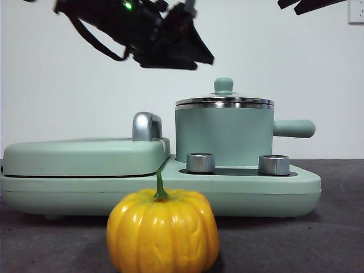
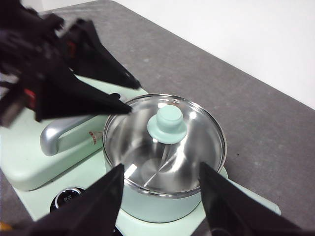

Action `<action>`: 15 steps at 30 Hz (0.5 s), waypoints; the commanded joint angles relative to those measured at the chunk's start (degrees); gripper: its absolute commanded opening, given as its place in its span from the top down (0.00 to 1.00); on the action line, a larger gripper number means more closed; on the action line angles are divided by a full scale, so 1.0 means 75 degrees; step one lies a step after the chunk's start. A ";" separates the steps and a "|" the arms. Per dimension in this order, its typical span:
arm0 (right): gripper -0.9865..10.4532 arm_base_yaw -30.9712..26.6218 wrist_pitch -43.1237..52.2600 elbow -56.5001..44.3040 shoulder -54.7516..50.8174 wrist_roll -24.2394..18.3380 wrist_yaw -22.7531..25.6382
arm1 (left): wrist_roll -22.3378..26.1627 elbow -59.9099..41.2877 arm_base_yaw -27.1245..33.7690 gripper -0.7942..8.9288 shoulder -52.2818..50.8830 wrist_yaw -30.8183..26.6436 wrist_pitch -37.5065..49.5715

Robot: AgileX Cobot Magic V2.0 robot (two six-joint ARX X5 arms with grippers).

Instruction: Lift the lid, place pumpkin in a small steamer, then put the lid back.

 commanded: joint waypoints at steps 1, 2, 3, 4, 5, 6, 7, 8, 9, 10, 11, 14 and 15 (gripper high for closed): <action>0.70 0.0038 0.0085 0.0114 0.0015 0.0119 -0.0009 | -0.0082 0.0484 -0.0137 0.69 0.0431 0.0020 0.0140; 0.70 0.0038 0.0085 0.0114 0.0015 0.0125 -0.0009 | -0.0085 0.0603 -0.0163 0.69 0.0548 0.0017 0.0140; 0.70 0.0038 0.0093 0.0114 0.0015 0.0137 -0.0009 | -0.0085 0.0761 -0.0189 0.69 0.0705 0.0017 0.0134; 0.70 0.0038 0.0102 0.0114 0.0015 0.0140 -0.0009 | -0.0085 0.0906 -0.0204 0.69 0.0828 0.0017 0.0085; 0.70 0.0038 0.0114 0.0114 0.0015 0.0140 -0.0006 | -0.0085 0.1058 -0.0216 0.69 0.0962 0.0020 0.0035; 0.70 0.0035 0.0125 0.0114 0.0015 0.0140 -0.0006 | -0.0087 0.1209 -0.0221 0.69 0.1102 0.0020 0.0020; 0.70 0.0035 0.0134 0.0114 0.0015 0.0137 -0.0003 | -0.0090 0.1343 -0.0230 0.69 0.1227 0.0020 0.0026; 0.70 0.0035 0.0143 0.0114 0.0017 0.0140 0.0000 | -0.0090 0.1440 -0.0230 0.69 0.1314 0.0020 0.0026; 0.70 0.0035 0.0152 0.0114 0.0017 0.0137 0.0003 | -0.0090 0.1545 -0.0230 0.69 0.1411 0.0017 0.0020; 0.70 0.0035 0.0169 0.0114 0.0017 0.0140 0.0003 | -0.0093 0.1629 -0.0239 0.69 0.1492 0.0017 0.0012; 0.70 0.0035 0.0178 0.0114 0.0017 0.0137 0.0003 | -0.0090 0.1670 -0.0248 0.69 0.1542 0.0017 0.0020; 0.70 0.0035 0.0181 0.0114 0.0017 0.0140 0.0003 | -0.0090 0.1711 -0.0251 0.69 0.1649 0.0015 0.0023; 0.70 0.0035 0.0184 0.0114 0.0017 0.0140 0.0003 | -0.0087 0.1711 -0.0251 0.69 0.1682 0.0015 0.0017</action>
